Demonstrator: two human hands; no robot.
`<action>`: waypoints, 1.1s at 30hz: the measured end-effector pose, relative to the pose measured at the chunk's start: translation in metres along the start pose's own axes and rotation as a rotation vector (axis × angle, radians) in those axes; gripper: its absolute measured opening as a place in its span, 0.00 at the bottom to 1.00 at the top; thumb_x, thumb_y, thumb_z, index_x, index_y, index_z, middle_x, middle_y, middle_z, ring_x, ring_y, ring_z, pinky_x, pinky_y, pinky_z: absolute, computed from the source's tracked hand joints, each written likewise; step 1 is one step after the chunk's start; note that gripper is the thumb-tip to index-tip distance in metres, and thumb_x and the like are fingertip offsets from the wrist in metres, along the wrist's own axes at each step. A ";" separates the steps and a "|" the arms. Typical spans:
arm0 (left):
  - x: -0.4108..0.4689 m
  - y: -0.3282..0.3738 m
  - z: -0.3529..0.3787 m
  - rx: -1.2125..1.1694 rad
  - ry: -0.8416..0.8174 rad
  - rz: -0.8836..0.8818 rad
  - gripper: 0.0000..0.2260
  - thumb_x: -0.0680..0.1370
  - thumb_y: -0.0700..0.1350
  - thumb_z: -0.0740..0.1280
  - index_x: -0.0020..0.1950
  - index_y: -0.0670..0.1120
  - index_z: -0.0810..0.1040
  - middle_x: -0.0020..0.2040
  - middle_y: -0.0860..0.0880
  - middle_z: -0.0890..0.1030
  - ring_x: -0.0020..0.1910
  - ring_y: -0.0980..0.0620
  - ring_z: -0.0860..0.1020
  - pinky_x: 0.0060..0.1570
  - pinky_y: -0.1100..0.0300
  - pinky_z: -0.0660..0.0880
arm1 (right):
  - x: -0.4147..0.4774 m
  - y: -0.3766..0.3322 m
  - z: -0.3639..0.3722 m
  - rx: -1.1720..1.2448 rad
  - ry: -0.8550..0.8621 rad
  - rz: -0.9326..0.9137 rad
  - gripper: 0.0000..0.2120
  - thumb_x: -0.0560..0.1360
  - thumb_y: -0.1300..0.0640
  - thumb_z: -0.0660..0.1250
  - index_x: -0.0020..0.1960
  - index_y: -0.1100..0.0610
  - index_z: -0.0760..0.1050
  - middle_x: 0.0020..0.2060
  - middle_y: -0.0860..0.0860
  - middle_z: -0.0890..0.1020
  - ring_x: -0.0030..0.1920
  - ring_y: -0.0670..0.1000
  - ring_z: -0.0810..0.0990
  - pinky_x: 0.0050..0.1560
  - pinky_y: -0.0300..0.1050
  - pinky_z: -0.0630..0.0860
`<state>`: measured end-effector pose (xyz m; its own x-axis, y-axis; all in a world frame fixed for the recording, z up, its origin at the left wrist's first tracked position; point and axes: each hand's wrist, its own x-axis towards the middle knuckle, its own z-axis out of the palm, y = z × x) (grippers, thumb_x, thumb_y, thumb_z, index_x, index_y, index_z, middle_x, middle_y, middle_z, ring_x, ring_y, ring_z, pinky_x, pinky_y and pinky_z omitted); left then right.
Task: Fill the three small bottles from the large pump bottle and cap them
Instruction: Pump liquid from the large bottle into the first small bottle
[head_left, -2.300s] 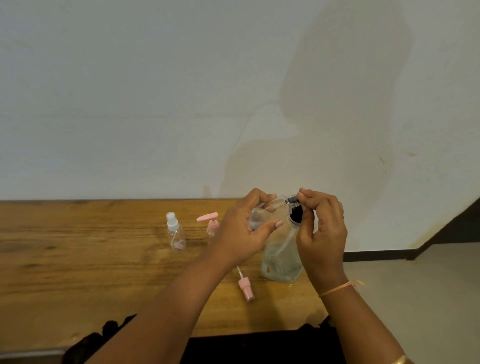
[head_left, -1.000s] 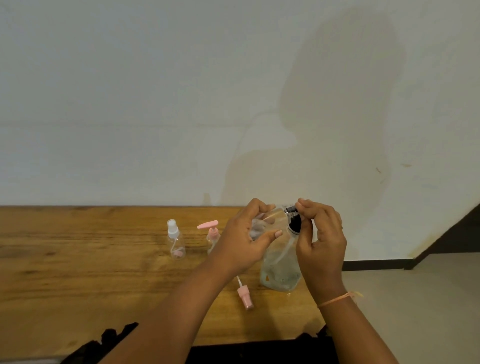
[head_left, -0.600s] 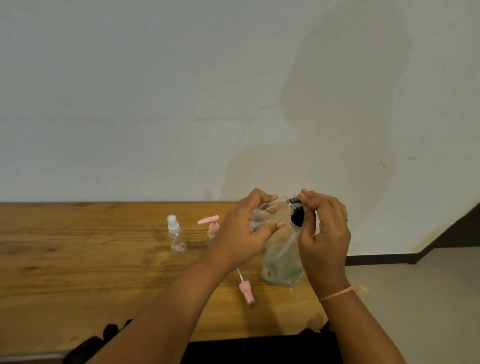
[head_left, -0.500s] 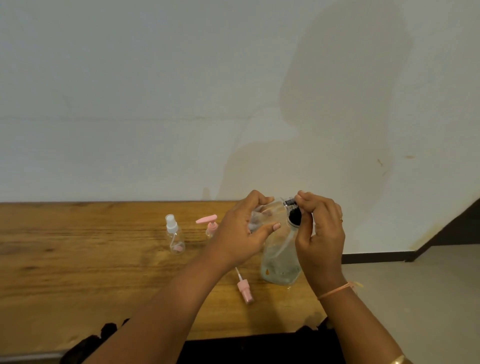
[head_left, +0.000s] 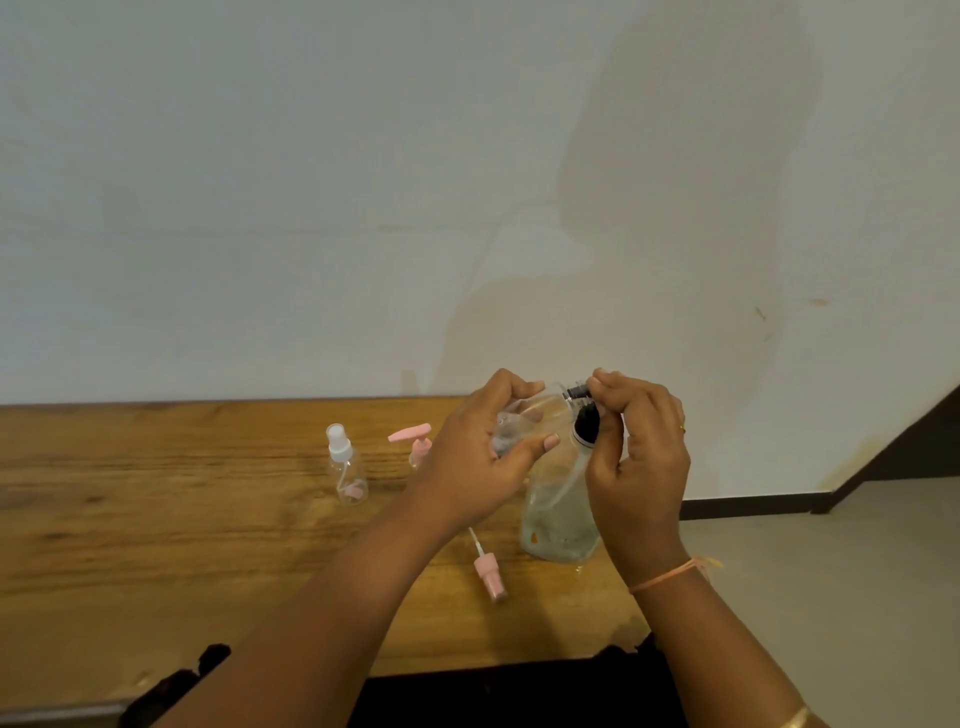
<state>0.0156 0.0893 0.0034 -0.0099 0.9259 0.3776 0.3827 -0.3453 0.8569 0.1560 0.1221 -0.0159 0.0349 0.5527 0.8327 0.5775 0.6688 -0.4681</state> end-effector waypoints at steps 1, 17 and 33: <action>-0.001 -0.001 0.001 0.010 -0.002 -0.011 0.14 0.74 0.44 0.71 0.45 0.58 0.67 0.51 0.53 0.79 0.51 0.63 0.77 0.45 0.69 0.74 | -0.001 0.002 0.000 -0.006 -0.011 -0.007 0.11 0.73 0.70 0.61 0.53 0.65 0.78 0.49 0.56 0.80 0.53 0.48 0.74 0.58 0.29 0.67; 0.001 0.002 -0.002 -0.033 -0.010 -0.003 0.14 0.74 0.42 0.71 0.47 0.58 0.69 0.58 0.54 0.78 0.55 0.64 0.77 0.49 0.69 0.75 | 0.012 -0.006 -0.013 -0.039 -0.079 0.018 0.09 0.71 0.71 0.63 0.48 0.63 0.79 0.45 0.54 0.81 0.48 0.49 0.75 0.54 0.24 0.66; 0.001 0.005 -0.005 -0.024 -0.029 -0.012 0.13 0.74 0.45 0.71 0.48 0.59 0.69 0.58 0.54 0.78 0.55 0.62 0.77 0.52 0.63 0.76 | 0.010 -0.009 -0.014 0.010 -0.068 0.002 0.10 0.71 0.74 0.64 0.48 0.64 0.79 0.47 0.49 0.78 0.50 0.50 0.77 0.55 0.25 0.68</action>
<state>0.0126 0.0873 0.0099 0.0126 0.9339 0.3572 0.3602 -0.3375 0.8697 0.1626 0.1150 0.0011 -0.0199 0.5859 0.8101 0.5693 0.6727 -0.4726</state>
